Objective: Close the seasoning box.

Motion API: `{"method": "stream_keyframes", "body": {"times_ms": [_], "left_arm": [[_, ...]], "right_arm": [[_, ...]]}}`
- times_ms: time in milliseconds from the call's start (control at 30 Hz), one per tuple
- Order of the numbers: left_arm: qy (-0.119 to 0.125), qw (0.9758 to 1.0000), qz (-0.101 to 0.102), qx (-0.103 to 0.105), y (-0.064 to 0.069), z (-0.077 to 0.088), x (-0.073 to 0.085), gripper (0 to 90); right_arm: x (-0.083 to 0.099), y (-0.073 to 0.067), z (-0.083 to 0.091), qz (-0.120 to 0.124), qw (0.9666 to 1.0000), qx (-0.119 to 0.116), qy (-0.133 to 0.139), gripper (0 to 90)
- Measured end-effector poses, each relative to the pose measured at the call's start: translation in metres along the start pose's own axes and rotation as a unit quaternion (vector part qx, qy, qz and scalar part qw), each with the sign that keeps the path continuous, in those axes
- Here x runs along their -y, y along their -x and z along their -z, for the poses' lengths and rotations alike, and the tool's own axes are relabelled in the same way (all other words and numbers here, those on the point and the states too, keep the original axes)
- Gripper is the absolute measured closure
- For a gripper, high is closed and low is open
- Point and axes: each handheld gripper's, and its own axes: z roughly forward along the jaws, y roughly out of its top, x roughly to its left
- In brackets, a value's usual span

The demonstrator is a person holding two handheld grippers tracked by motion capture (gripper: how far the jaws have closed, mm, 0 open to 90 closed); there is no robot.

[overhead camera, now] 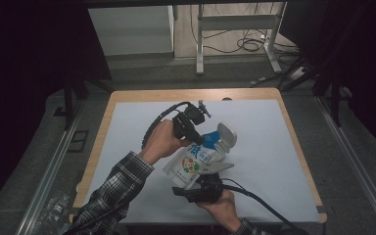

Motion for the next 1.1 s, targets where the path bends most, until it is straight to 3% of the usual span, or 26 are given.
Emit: {"method": "stream_keyframes", "body": {"times_ms": [467,800,1100], "left_arm": [[0.060,0.9979,0.004,0.025,-0.009,0.003,0.022,90.0],[0.091,0.9949,-0.001,0.043,-0.013,0.006,0.034,90.0],[0.116,0.9920,0.006,0.050,-0.018,0.005,0.046,90.0]], "right_arm": [[0.005,0.006,0.003,0.004,0.9993,0.027,-0.025,39.8],[0.008,0.013,0.014,-0.004,0.9992,0.035,-0.019,37.2],[0.009,0.011,0.025,0.015,0.9989,0.042,-0.012,37.4]]}}
